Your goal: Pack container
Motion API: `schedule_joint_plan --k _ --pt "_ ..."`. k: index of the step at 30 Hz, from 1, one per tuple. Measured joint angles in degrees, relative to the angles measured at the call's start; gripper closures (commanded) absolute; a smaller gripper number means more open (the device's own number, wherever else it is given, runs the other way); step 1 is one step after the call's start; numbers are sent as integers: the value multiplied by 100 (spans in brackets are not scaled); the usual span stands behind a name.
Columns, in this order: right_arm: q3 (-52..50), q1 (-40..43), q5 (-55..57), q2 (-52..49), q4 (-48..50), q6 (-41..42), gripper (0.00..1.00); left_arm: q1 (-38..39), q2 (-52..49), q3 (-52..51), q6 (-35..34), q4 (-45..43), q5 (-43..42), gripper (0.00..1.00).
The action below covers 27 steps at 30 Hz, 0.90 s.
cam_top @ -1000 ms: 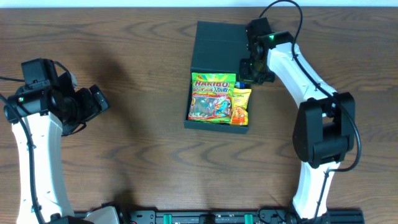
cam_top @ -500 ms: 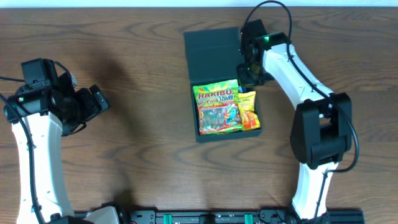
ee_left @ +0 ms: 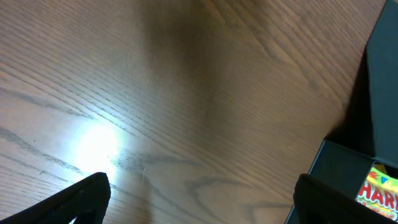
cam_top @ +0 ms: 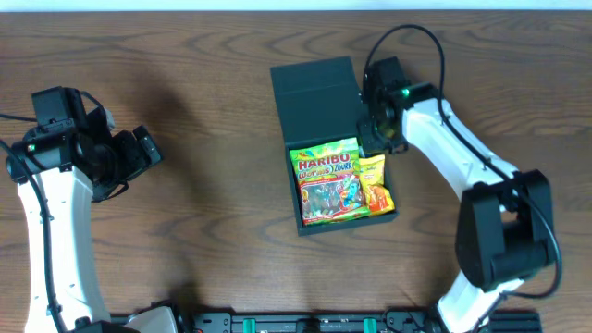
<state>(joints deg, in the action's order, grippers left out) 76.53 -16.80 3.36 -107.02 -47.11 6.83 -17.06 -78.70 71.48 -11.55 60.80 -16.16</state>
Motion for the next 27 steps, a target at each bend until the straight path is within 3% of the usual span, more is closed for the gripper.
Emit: schedule_joint_plan --k 13,27 --pt "-612 -402 -127 380 527 1346 99 0 0 0 0 0 0 5" --pt "-721 -931 -52 533 210 2522 98 0 0 0 -2 -2 0 5"
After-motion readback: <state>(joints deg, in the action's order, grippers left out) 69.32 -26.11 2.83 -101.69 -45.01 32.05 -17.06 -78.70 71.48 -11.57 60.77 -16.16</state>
